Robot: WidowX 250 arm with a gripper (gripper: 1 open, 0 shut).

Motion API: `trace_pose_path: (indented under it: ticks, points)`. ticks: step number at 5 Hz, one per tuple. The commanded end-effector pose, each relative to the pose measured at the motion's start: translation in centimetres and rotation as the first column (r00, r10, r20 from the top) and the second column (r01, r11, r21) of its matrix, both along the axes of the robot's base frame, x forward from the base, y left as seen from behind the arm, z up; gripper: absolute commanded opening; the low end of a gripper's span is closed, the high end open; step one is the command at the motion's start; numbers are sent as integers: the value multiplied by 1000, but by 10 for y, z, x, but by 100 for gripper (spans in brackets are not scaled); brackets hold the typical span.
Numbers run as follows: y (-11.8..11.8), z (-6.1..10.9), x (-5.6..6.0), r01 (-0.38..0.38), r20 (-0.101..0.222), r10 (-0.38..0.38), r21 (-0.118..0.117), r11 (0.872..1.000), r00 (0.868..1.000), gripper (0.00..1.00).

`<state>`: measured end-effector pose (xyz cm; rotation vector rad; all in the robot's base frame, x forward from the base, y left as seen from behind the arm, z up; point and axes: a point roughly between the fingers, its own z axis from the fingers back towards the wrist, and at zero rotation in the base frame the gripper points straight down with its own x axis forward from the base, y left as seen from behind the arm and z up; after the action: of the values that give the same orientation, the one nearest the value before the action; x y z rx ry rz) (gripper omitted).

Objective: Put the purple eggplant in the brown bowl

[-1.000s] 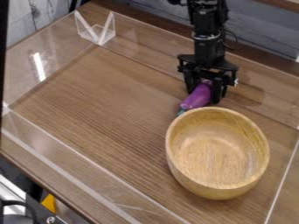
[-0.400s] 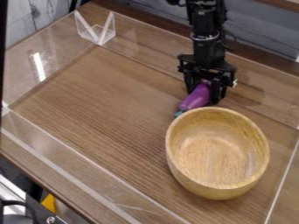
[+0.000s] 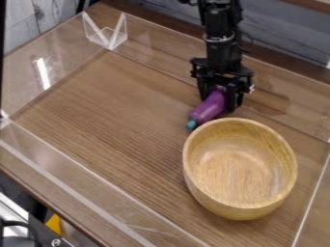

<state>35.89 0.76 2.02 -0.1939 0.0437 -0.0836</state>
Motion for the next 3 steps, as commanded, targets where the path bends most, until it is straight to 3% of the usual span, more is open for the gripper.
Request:
trace_pose_path:
  ticks: [1,2,3]
  points:
    - [9,3,0,-56,14,56,-4,998,998,0]
    - [12,3,-2,-101,11,102,-11,995,995,0]
    - [12,8,-12,-183,9,184,-18,983,983,0]
